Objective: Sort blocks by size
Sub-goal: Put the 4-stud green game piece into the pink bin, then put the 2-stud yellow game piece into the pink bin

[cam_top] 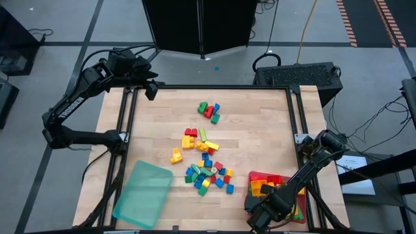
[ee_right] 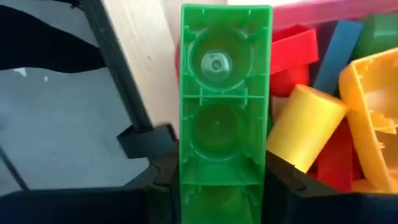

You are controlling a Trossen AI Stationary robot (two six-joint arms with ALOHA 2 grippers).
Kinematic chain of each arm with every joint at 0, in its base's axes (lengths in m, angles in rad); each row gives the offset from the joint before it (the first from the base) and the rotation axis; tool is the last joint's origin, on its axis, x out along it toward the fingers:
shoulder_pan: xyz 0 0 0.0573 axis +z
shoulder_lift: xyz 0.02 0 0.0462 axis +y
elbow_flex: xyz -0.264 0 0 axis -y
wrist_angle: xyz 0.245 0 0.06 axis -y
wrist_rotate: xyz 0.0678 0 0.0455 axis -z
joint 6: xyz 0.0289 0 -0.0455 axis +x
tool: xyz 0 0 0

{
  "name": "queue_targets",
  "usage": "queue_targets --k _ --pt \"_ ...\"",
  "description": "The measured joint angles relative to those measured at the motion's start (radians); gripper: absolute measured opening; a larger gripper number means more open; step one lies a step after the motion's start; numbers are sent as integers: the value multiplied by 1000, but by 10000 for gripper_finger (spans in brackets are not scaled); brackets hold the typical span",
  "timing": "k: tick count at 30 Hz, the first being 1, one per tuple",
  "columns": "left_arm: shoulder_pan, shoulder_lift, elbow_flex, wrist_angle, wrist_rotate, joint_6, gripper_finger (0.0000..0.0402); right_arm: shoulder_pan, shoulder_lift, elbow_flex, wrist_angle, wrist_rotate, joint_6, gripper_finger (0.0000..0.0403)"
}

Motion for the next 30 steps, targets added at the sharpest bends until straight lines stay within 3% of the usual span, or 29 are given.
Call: queue_targets --k 8,19,26,30 --pt "0 0 0 -1 0 0 255 0 0 -12 -24 -2 3 117" --pt "0 0 0 -1 0 1 255 0 0 -13 2 -21 90 255" --pt "0 0 0 -1 0 2 255 -18 -49 -13 -20 -44 121 284" --pt "0 0 0 -1 0 2 255 -39 -124 -13 -28 -7 151 284"
